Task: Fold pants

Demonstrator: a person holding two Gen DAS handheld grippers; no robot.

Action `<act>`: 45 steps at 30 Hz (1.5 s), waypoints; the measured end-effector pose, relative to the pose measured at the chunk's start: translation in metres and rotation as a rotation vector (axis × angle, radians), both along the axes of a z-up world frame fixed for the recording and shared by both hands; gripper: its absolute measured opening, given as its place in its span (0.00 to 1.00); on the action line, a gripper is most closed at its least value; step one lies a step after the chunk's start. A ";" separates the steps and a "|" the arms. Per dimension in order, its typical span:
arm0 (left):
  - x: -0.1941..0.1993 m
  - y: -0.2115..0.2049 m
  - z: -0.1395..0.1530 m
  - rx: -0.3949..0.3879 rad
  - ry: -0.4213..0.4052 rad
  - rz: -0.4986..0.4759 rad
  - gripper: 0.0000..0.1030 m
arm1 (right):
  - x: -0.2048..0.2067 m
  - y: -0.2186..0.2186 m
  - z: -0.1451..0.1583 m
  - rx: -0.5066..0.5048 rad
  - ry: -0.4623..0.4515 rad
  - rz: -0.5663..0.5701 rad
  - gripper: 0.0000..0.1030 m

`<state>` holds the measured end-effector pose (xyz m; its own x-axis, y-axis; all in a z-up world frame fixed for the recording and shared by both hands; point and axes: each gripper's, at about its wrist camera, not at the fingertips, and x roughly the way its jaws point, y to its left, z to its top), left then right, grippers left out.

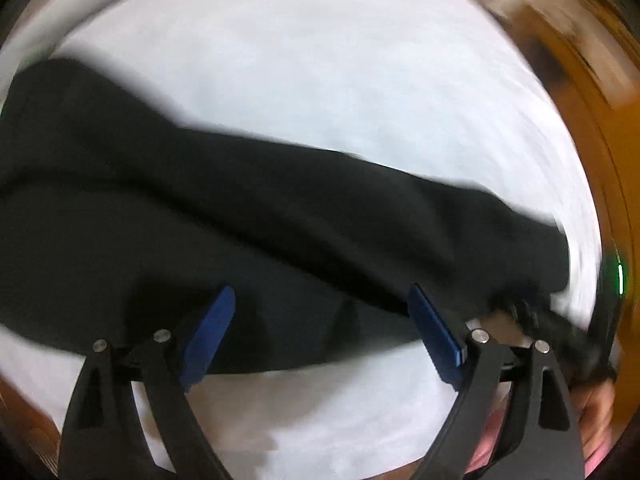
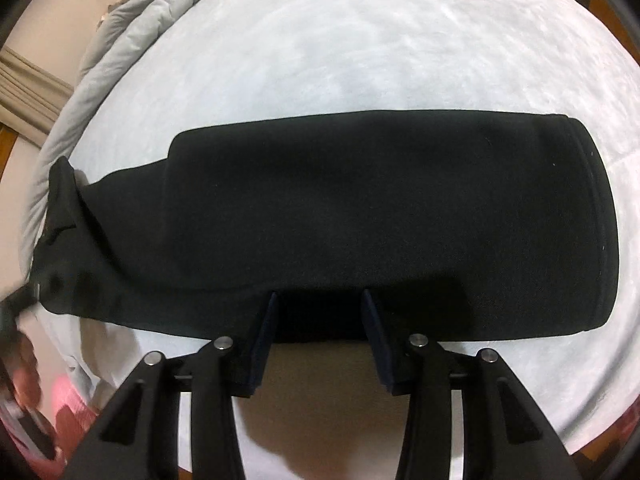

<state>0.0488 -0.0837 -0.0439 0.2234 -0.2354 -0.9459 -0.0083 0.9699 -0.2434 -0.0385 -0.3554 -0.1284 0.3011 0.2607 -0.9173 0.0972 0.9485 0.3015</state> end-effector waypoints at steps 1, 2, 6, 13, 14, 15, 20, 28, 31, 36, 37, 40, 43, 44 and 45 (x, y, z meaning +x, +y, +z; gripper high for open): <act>0.007 0.010 -0.002 -0.007 0.030 0.053 0.85 | -0.001 0.000 -0.001 0.004 -0.005 -0.004 0.43; 0.015 0.019 -0.004 -0.020 0.061 0.105 0.85 | -0.002 -0.002 -0.002 0.008 -0.010 -0.006 0.43; 0.039 0.024 -0.005 0.015 0.088 0.143 0.85 | -0.005 -0.006 -0.004 0.030 -0.014 -0.012 0.43; 0.075 0.011 -0.025 0.149 0.149 0.124 0.80 | -0.010 -0.001 -0.005 0.040 -0.026 -0.012 0.43; 0.075 0.011 -0.027 0.141 0.157 0.124 0.72 | -0.008 0.002 -0.006 0.042 -0.027 -0.013 0.43; 0.075 0.012 -0.030 0.113 0.172 0.124 0.51 | -0.005 0.004 -0.006 0.045 -0.027 -0.014 0.43; 0.063 0.014 -0.027 0.041 0.151 0.134 0.15 | 0.005 0.016 -0.003 0.034 -0.020 -0.010 0.43; -0.020 0.003 0.003 0.070 -0.081 0.160 0.09 | 0.010 0.011 0.003 0.083 0.043 -0.017 0.42; -0.040 -0.015 -0.014 0.110 -0.098 0.125 0.11 | 0.010 0.015 0.004 0.044 0.058 0.001 0.42; -0.040 -0.010 -0.030 0.090 -0.140 0.135 0.14 | 0.013 0.047 0.023 -0.092 0.039 0.056 0.49; -0.040 -0.014 -0.030 0.085 -0.139 0.138 0.14 | 0.013 0.060 0.031 -0.071 0.005 0.078 0.49; -0.026 -0.007 -0.036 0.069 -0.131 0.142 0.17 | 0.019 0.101 0.044 0.023 -0.044 0.160 0.49; -0.022 -0.005 -0.039 0.050 -0.129 0.140 0.18 | 0.031 0.147 0.045 0.080 -0.058 0.226 0.49; -0.019 -0.005 -0.040 0.043 -0.127 0.138 0.18 | 0.034 0.158 0.041 0.087 -0.053 0.241 0.49; -0.020 -0.005 -0.040 0.035 -0.124 0.137 0.18 | 0.039 0.173 0.030 0.080 -0.024 0.258 0.48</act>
